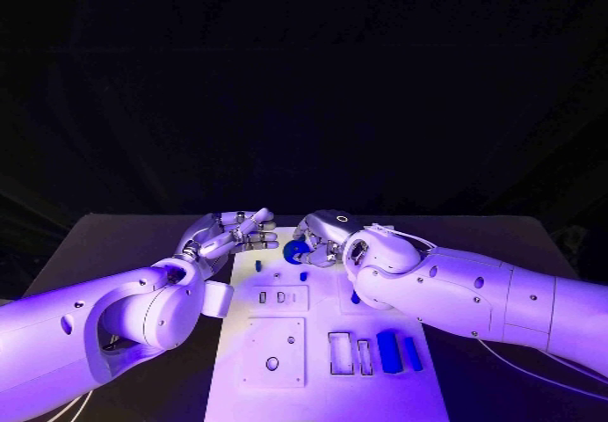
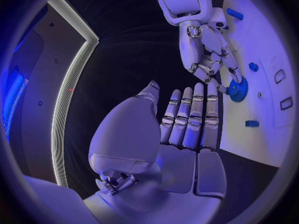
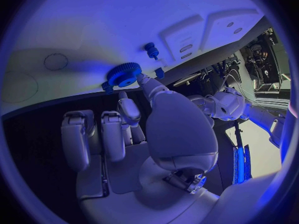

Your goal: Assemble the parts on the task board

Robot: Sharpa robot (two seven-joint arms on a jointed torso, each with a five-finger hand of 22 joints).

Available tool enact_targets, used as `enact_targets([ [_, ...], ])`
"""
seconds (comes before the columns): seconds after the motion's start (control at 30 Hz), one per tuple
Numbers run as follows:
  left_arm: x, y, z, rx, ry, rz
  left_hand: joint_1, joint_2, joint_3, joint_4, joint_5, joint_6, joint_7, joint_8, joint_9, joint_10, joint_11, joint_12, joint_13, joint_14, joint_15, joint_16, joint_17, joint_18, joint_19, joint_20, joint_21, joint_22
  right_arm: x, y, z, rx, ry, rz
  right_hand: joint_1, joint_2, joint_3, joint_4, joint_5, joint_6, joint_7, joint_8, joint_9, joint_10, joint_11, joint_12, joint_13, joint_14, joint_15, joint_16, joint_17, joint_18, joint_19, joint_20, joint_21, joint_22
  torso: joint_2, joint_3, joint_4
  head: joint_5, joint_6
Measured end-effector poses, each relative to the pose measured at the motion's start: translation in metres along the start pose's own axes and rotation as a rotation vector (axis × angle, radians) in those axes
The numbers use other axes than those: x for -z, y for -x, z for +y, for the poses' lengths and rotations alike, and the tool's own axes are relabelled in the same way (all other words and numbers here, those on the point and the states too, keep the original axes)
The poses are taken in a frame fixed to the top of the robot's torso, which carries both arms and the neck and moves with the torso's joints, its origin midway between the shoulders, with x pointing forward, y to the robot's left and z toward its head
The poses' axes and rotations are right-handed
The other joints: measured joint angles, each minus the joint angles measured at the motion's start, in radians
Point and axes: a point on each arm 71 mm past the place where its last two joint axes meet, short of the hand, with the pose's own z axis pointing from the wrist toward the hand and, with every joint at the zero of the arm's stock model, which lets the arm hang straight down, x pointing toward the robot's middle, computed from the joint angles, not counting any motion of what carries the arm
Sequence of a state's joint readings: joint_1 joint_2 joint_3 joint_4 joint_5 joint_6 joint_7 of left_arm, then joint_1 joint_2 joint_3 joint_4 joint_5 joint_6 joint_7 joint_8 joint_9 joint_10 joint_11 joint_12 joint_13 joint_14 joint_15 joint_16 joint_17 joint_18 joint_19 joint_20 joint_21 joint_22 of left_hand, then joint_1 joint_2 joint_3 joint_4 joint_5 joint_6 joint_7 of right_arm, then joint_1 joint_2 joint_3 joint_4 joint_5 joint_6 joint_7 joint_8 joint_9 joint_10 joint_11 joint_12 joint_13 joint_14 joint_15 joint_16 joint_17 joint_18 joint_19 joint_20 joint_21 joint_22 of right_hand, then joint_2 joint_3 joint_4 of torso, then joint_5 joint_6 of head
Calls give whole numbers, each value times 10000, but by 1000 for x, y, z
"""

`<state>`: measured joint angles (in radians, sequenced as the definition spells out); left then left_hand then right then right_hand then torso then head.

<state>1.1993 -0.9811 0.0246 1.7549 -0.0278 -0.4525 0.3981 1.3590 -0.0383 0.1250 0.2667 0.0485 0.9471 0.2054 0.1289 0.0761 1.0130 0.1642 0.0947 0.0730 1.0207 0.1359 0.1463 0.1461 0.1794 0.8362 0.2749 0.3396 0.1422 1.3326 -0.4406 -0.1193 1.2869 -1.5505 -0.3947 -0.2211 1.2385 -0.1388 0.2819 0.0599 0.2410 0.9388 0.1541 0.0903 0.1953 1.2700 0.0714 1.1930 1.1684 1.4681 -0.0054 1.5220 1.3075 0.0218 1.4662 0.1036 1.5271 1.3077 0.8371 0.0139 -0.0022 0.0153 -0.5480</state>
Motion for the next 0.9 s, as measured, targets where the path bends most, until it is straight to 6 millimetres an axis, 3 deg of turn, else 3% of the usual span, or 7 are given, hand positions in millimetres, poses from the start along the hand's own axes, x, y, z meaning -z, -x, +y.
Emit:
enact_targets([
  [0.2, 0, 1, 0, -4, 3, -12, 0, 0, 0, 0, 0, 0, 0, 0, 0, 0, 0, 0, 0, 0, 0, -2, -1, 0, 0, 0, 0, 1, 3, 1, -3, -63, -31, 33, 0, 0, -41, 41, 146, 89, -12, 0, 15, 67, -13, 102, 107, 0, 0, 22, -1, 0, 0, 0, 0, -1, -1, 0, 3, 0, -8],
  [0.47, 1, 3, 0, -27, 8, -65, 0, 0, 0, 0, 0, 0, 0, 1, 0, 0, 0, 0, 0, 0, 0, -2, 10, 0, 0, 0, 0, 1, 29, 18, -24, -463, -112, -319, 56, 57, -40, 39, 397, 213, 7, 0, 27, 274, -53, 391, 392, 0, 0, 40, -1, 1, 0, -1, 0, -2, -18, 0, -18, -44, 51],
  [0.57, 1, 5, 0, -41, 11, -97, 0, 0, 0, 0, 0, 0, 0, 1, 0, 0, 0, 0, 0, 0, 0, -2, 10, 0, 0, 0, 0, 1, 42, 35, -44, -801, -320, -575, 190, 186, 64, -65, 392, 242, -23, 0, 34, 273, -53, 391, 426, 0, 0, 40, -2, 1, 0, -1, 0, -2, -46, -4, -59, -65, 79],
  [0.73, 1, 6, 0, -53, 14, -121, 0, 0, 0, 0, 0, 0, 0, 1, 0, 0, 0, 0, 1, 0, 0, -2, 9, 0, 0, 0, 0, 1, 66, 54, -84, -1563, -793, -782, 417, 112, 168, -229, 239, 242, -22, -97, 9, 273, -53, 391, 404, 0, 0, 98, -2, 1, 0, -1, 0, -2, -126, -16, -169, -95, 89],
  [0.9, 0, 8, 0, -67, 16, -154, 0, 0, 0, 0, 0, 0, 0, 2, 1, -36, 35, 1, 0, 0, 0, -2, 8, 0, 0, 0, 0, 2, 88, 64, -118, -2222, -1146, -830, 501, 28, 137, -312, 336, 208, 12, -136, -2, 273, -53, 390, 404, 0, 0, 98, -2, 0, 0, -1, 0, -3, -195, -3, -245, -105, 70],
])
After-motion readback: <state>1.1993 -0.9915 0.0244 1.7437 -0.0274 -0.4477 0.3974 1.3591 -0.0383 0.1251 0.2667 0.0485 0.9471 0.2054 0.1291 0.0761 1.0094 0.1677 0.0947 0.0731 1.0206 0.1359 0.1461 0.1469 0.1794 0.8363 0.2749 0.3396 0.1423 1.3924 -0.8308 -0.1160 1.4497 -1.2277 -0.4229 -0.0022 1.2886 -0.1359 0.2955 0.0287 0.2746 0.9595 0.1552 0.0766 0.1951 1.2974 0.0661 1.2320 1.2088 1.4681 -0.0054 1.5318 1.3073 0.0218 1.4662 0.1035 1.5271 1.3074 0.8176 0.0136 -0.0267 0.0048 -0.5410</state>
